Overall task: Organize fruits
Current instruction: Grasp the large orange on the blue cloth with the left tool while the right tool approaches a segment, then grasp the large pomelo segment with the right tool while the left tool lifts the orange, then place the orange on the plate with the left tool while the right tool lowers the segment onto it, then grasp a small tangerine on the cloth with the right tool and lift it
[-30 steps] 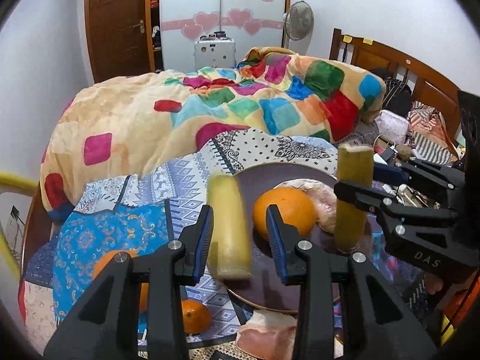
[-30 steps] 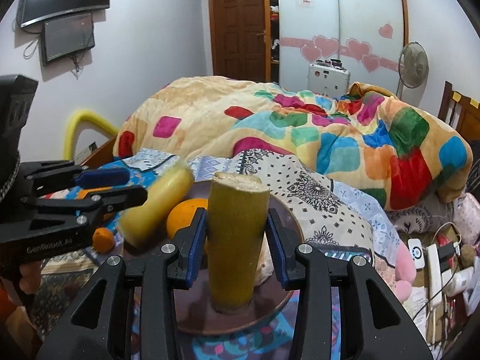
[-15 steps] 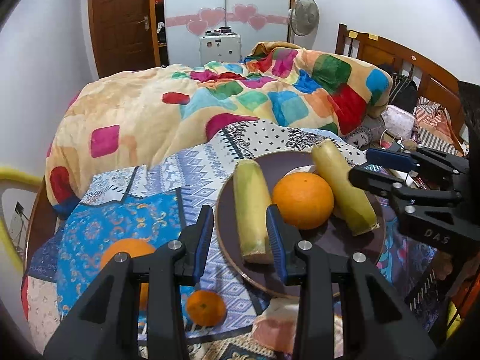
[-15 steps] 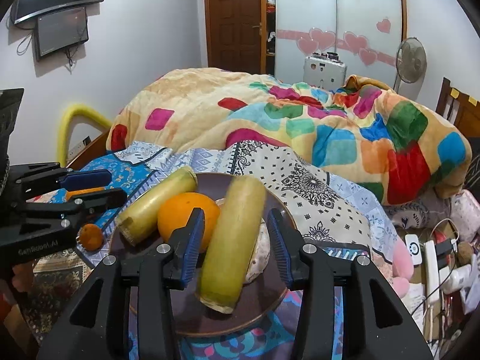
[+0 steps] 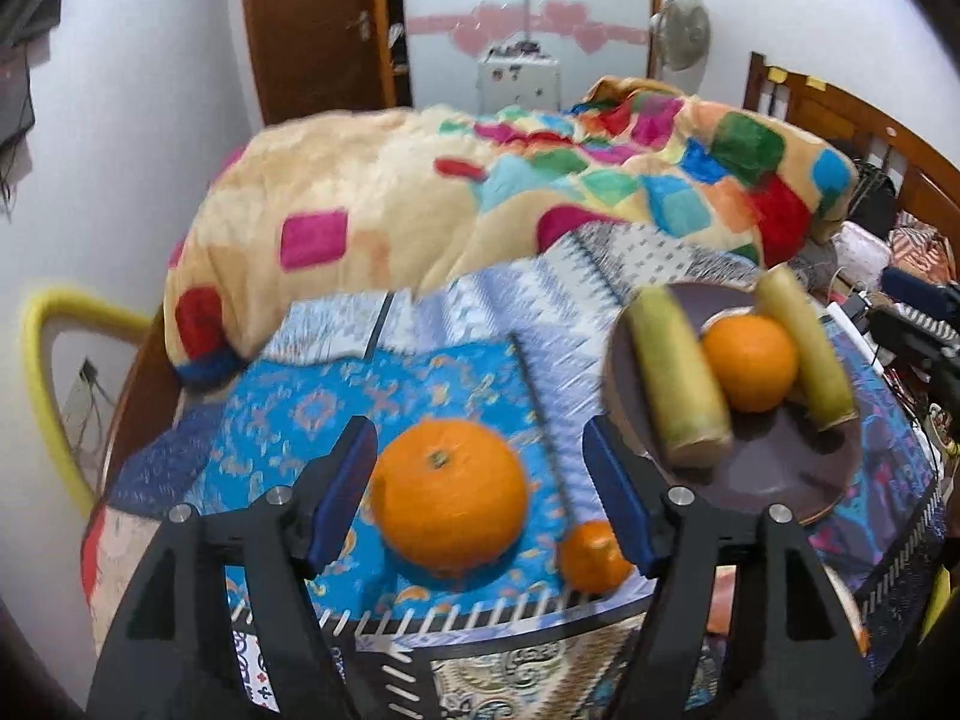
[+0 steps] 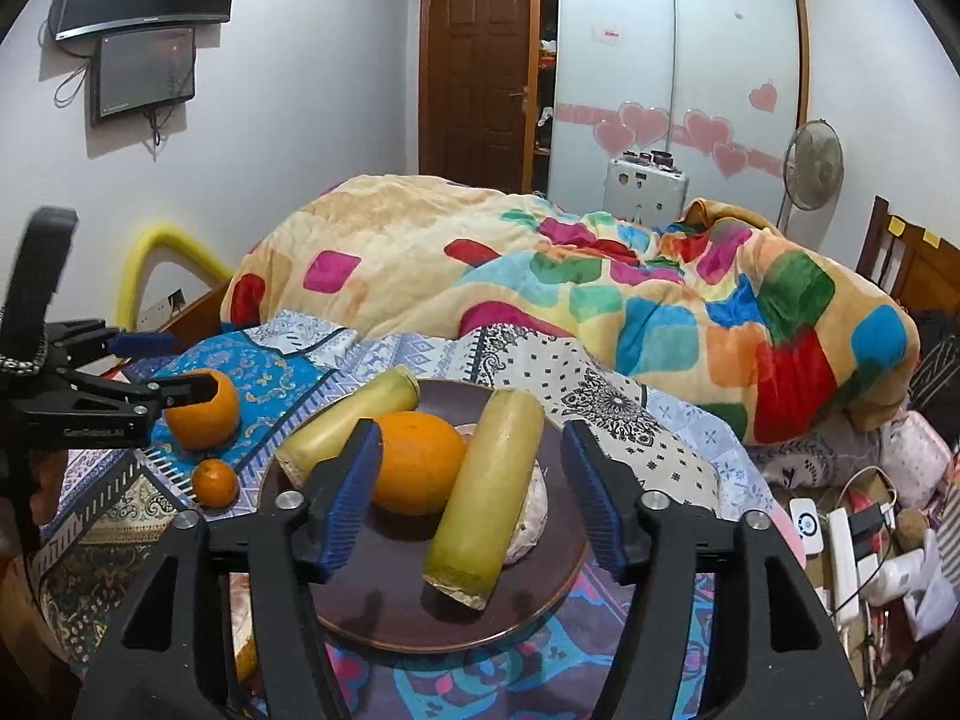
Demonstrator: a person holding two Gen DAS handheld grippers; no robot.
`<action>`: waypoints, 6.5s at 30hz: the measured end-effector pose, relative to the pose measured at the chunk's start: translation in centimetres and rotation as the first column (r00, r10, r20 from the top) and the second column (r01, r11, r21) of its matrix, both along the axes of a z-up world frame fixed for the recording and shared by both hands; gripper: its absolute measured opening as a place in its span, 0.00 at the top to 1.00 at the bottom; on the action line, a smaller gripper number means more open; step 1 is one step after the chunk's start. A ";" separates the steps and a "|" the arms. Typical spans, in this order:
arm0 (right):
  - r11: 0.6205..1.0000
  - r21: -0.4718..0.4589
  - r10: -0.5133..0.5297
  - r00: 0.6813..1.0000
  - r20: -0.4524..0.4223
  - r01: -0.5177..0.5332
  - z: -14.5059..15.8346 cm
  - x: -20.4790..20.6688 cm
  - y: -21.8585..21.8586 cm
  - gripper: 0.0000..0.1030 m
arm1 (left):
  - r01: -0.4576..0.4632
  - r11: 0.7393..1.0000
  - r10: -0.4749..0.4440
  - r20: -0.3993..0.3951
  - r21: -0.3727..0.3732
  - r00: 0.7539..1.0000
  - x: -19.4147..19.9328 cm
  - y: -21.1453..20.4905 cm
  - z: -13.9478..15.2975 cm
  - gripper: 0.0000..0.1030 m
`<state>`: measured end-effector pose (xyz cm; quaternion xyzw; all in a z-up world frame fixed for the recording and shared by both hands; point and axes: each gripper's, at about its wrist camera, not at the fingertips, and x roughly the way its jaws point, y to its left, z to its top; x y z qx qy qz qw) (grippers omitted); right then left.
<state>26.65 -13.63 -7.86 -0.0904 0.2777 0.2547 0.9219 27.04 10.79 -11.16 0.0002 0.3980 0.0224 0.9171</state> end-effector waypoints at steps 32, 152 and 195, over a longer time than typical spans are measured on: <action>0.998 0.019 0.059 0.996 -0.064 -0.058 -0.9 -4.8 0.3 0.40 | 0.018 1.000 -0.018 -0.054 -0.012 0.998 -5.3 -0.5 -1.2 0.33; 1.000 -0.014 0.018 0.994 -0.112 -0.019 -3.0 -0.6 0.7 0.47 | 0.120 0.993 -0.121 0.102 0.019 0.987 -4.2 -6.5 1.5 0.30; 0.989 0.049 0.144 0.967 -0.212 -0.137 -7.2 -12.3 1.4 0.67 | -0.026 0.995 0.035 0.098 -0.099 0.995 -16.3 -4.8 -1.7 0.10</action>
